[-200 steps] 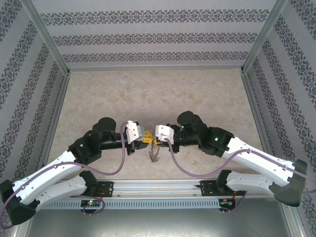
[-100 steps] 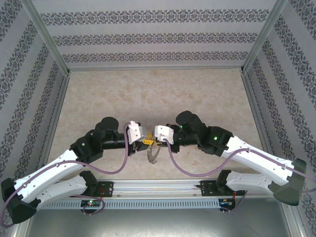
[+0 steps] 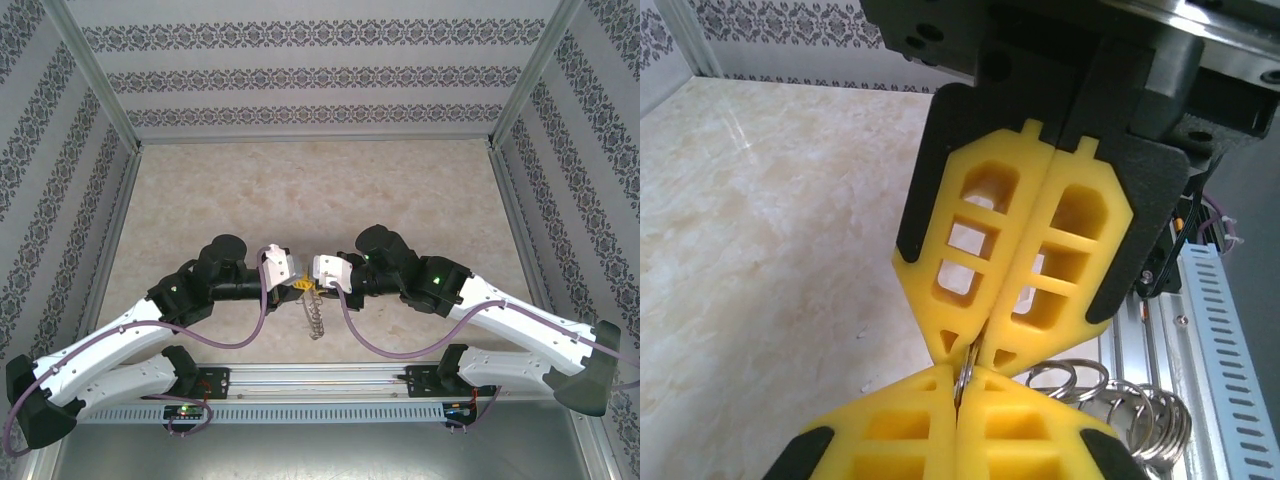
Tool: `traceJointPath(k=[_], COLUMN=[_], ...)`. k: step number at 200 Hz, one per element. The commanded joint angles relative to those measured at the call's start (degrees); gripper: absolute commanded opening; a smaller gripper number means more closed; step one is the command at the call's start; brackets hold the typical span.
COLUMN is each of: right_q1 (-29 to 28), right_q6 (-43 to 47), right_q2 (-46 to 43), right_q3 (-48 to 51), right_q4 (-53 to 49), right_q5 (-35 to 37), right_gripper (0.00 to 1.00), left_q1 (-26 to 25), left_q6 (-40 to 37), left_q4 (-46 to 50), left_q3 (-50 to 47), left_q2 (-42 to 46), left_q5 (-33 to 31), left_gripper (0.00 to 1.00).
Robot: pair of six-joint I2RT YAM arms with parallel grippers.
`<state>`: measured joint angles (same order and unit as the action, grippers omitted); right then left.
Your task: Put the keys on the keyring
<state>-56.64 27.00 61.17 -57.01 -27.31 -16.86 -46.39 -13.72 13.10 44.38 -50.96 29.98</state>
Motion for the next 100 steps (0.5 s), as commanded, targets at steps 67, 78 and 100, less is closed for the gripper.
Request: traceJointPath(k=[67, 78, 100], right_q1=[-0.84, -0.84, -0.84], right_q6=[-1.25, -1.49, -1.47], right_q2=[-2.14, -2.11, -2.44], right_q3=[0.88, 1.03, 1.29], right_q4=[3.06, 3.1, 3.48], right_q5=[-1.32, -1.24, -1.33], right_gripper=[0.24, 0.21, 0.15], left_q1=[0.08, 0.08, 0.08], left_q6=[2.37, 2.38, 2.56], left_q4=[-7.34, -7.43, -7.87], left_q3=[-2.23, -2.29, -2.52], left_q2=[6.25, 6.23, 6.16], left_q5=[3.95, 4.22, 4.72], left_gripper=[0.0, 0.0, 0.0])
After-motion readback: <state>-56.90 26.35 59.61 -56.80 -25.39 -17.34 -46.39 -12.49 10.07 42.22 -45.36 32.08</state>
